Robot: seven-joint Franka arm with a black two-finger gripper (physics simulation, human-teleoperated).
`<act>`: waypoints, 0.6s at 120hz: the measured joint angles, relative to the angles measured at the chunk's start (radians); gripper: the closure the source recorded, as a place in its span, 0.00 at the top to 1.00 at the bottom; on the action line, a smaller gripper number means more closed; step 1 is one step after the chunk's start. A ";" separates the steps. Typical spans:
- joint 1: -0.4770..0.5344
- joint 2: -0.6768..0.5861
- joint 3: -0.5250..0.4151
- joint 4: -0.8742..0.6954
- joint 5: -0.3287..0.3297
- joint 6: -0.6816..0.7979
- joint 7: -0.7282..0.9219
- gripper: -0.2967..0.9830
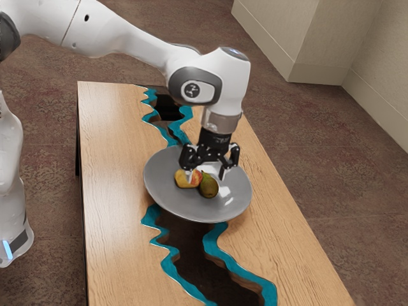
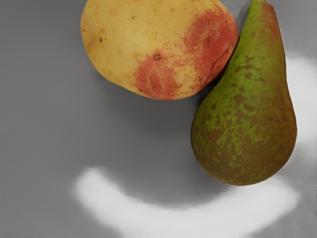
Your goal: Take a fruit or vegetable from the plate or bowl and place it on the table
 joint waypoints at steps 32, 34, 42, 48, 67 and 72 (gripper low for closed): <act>0.092 -0.018 0.016 -0.053 -0.034 0.030 0.006 0.77; 0.099 -0.018 0.017 -0.054 -0.035 0.031 0.006 0.77; 0.111 -0.010 0.017 -0.057 -0.035 0.034 0.008 0.77; 0.113 -0.002 0.017 -0.056 -0.036 0.035 0.009 0.77; 0.114 0.036 0.016 -0.049 -0.033 0.051 0.013 0.77; 0.116 0.049 0.016 -0.046 -0.032 0.058 0.013 0.77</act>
